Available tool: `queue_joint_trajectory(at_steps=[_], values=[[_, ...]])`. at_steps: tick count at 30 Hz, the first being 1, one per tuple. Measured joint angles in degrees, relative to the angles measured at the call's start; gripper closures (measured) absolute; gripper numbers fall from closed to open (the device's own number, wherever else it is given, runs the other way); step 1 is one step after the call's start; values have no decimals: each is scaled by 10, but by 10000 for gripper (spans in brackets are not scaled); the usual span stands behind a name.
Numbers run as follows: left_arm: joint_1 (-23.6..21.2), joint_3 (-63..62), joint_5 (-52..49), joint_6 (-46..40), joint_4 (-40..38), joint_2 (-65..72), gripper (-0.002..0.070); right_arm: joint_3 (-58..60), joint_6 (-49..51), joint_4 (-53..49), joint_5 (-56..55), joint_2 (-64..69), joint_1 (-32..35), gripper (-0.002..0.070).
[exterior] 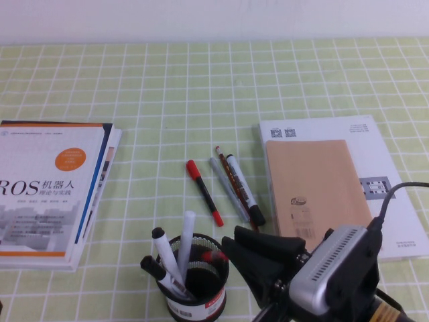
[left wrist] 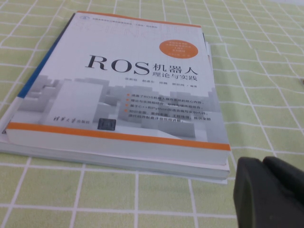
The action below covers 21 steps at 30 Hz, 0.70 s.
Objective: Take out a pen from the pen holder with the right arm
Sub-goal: 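Take a marker out of the pen holder and lay it on the table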
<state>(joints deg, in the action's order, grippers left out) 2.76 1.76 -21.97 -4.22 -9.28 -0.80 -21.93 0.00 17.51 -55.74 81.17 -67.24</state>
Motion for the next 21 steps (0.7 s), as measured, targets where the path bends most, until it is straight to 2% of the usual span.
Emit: queue_joint_trajectory(at_steps=[9, 13, 18, 21], values=[[0, 0, 0, 0, 0, 0, 683, -60, -76, 33, 190, -96, 0, 605], [0, 0, 0, 0, 0, 0, 683, -113, -158, 78, 284, -123, 0, 642], [0, 0, 0, 0, 0, 0, 683, -169, -267, 129, 348, -148, 3, 647], [0, 0, 0, 0, 0, 0, 683, -194, -289, 133, 378, -158, 26, 647]])
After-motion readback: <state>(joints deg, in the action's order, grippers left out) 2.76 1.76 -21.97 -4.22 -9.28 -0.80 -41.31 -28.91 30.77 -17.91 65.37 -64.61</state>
